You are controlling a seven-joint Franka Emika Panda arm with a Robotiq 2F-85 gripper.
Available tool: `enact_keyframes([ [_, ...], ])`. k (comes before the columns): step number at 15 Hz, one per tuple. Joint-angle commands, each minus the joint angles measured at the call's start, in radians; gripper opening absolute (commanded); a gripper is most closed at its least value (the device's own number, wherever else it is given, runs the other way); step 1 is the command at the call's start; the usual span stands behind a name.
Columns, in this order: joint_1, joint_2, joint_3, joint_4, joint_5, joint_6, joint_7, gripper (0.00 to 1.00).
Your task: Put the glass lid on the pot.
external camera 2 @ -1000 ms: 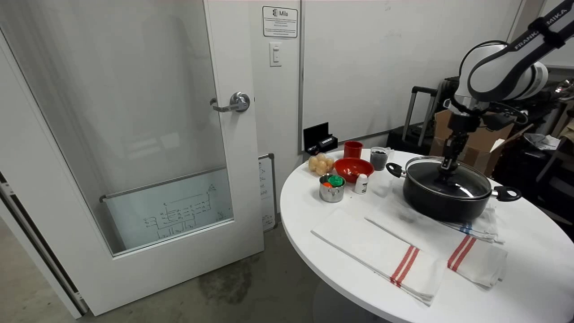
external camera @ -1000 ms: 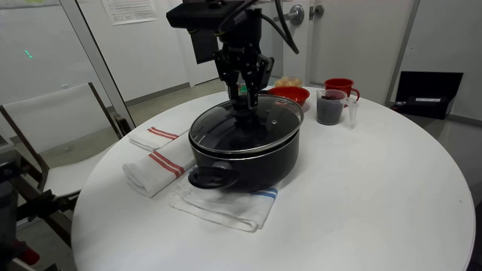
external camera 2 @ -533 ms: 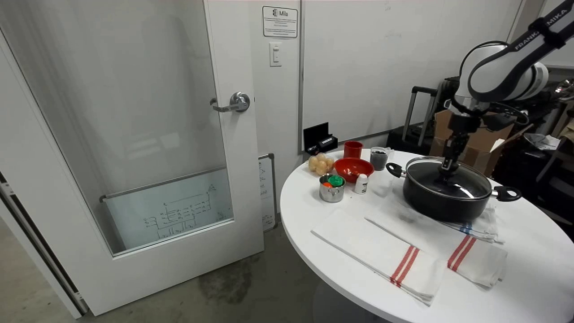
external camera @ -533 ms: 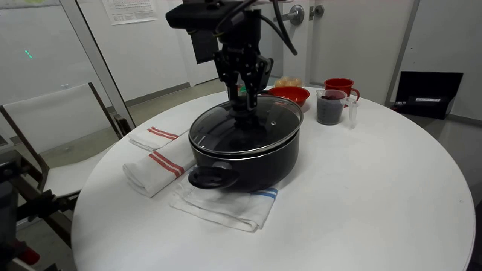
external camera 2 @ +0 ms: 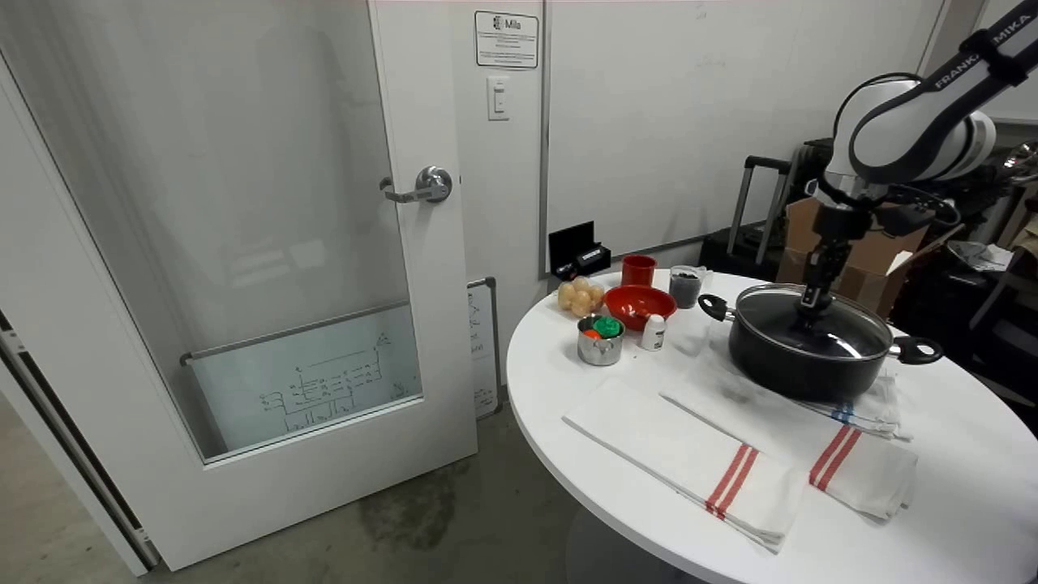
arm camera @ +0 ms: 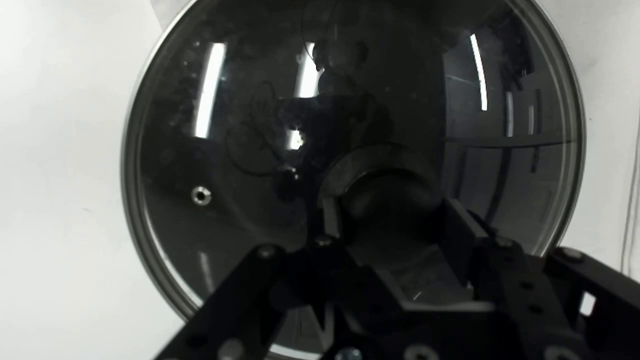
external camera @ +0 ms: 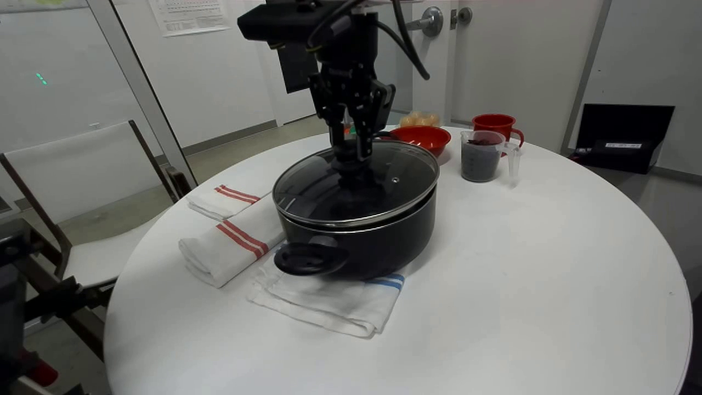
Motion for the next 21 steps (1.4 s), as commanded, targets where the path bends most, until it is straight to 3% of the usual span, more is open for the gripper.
enact_keyframes([
  [1,-0.001,-0.043,0.004,-0.033,0.026,0.011,0.006,0.25],
  [11,-0.001,-0.032,0.008,-0.029,0.033,0.005,0.003,0.25],
  [12,0.000,-0.032,0.007,-0.029,0.032,0.004,0.003,0.55],
  [13,0.000,-0.033,0.007,-0.029,0.032,0.004,0.004,0.76],
  [16,0.003,-0.040,0.007,-0.029,0.031,0.006,0.005,0.97],
  [21,0.008,-0.054,0.006,-0.032,0.026,0.007,0.007,1.00],
])
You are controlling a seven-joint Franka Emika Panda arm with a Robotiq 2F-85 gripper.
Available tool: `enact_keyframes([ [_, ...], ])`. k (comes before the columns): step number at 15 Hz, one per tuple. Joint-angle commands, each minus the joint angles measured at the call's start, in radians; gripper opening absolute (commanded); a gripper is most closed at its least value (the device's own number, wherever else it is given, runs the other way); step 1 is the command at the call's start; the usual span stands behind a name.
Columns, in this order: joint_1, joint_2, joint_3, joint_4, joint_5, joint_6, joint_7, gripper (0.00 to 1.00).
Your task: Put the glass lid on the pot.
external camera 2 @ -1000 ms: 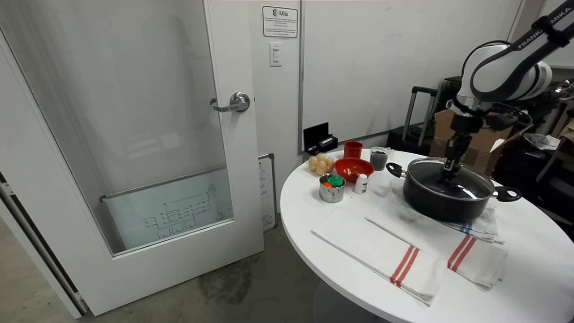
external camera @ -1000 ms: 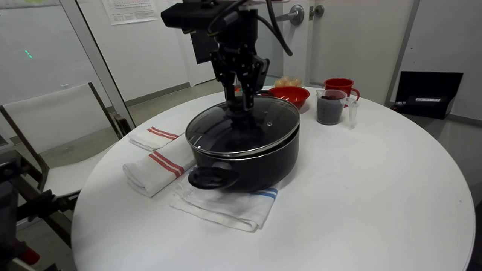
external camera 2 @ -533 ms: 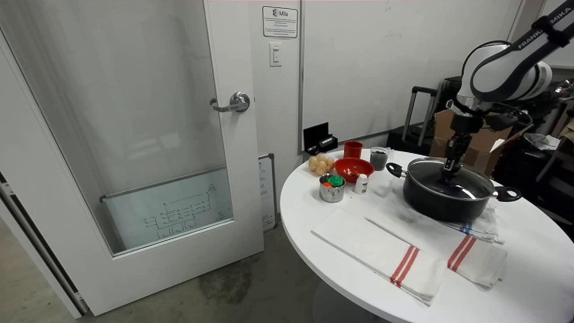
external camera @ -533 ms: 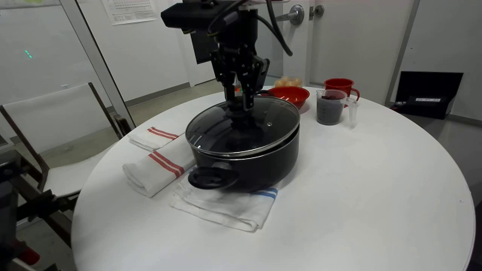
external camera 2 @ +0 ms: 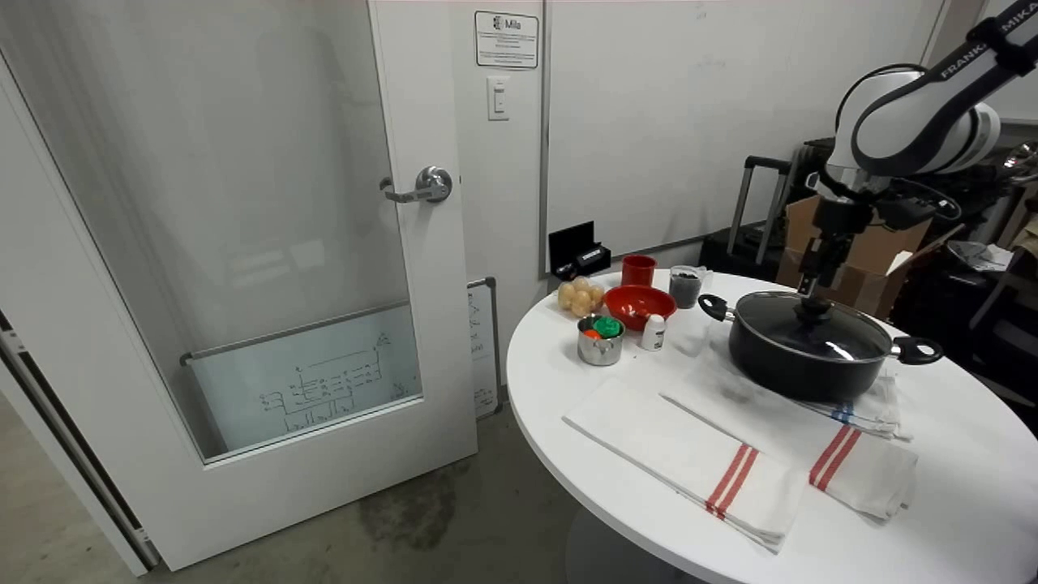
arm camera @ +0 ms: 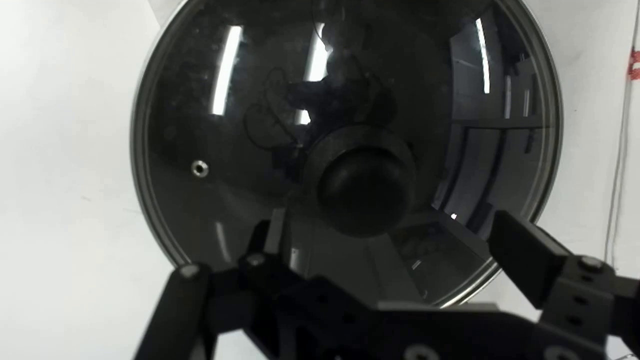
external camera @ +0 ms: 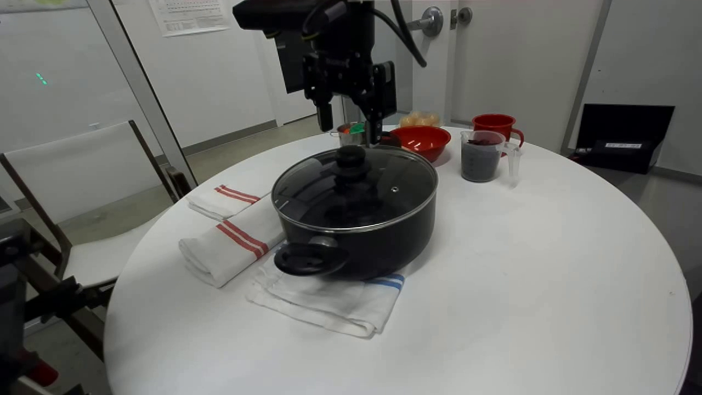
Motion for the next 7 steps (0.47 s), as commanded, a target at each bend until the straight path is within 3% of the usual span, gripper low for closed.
enact_keyframes([
  [1,0.008,-0.031,-0.001,-0.021,0.017,0.008,0.008,1.00],
  [7,0.028,-0.072,-0.012,-0.044,-0.006,0.019,0.022,1.00],
])
